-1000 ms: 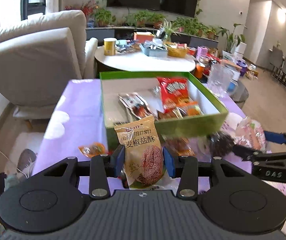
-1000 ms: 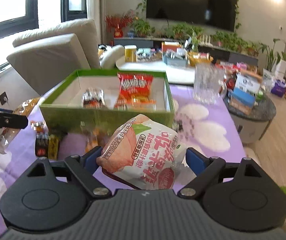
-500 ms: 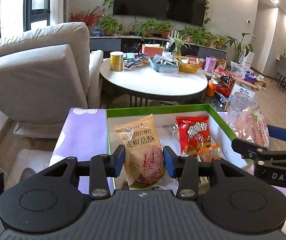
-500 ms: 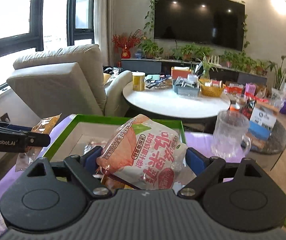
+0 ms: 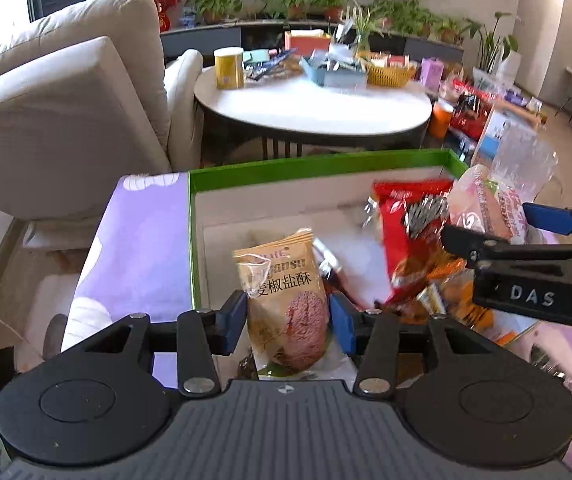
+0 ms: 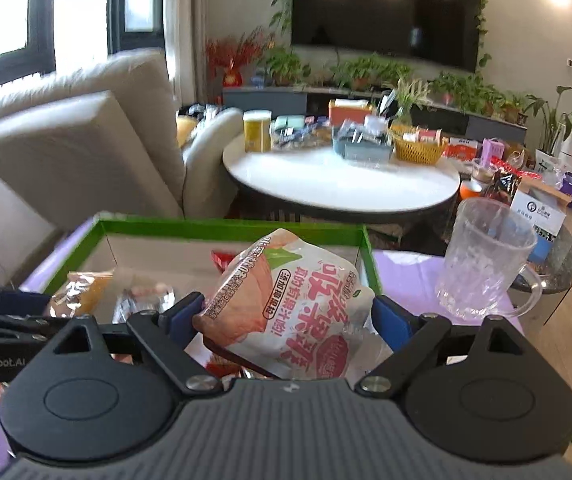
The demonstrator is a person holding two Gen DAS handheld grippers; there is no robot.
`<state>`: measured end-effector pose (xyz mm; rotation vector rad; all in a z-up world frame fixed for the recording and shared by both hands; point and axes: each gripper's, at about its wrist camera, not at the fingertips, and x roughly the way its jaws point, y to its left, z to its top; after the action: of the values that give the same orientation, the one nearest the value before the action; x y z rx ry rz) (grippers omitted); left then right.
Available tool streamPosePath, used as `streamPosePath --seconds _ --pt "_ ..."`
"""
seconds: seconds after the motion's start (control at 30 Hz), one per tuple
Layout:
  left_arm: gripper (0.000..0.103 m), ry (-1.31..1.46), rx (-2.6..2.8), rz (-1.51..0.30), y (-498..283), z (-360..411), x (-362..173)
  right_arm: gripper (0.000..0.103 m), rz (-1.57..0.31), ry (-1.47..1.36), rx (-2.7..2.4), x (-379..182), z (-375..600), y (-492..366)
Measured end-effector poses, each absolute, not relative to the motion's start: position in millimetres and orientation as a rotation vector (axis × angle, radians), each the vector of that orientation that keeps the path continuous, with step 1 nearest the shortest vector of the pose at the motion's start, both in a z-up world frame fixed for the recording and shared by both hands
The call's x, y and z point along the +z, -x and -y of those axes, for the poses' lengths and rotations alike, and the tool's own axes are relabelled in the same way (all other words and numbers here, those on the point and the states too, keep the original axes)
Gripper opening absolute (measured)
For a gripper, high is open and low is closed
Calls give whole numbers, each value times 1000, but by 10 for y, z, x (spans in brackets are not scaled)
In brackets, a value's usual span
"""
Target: Organize snacks
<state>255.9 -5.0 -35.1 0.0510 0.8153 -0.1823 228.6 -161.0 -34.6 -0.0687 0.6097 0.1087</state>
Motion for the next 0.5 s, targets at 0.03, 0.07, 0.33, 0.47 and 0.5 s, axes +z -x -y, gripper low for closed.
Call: streamPosePath --seconds 0.03,0.07,0.33,0.47,0.5 --pt "45 -53 -186 -809 -2538 39 -351 62 -627 87 112 -381 1594 -2280" --pt "49 -54 -188 -797 -2513 30 -343 62 -640 102 114 -412 1577 -2262" --pt "55 -54 -185 -764 -2411 -15 -266 62 -710 80 136 -503 1567 -2133" --pt "55 -46 -183 -774 -2261 -60 -280 62 -767 84 141 -574 1556 -2147" --pt "55 -47 -186 -774 -2205 -75 -282 62 -771 89 142 -590 1550 -2166"
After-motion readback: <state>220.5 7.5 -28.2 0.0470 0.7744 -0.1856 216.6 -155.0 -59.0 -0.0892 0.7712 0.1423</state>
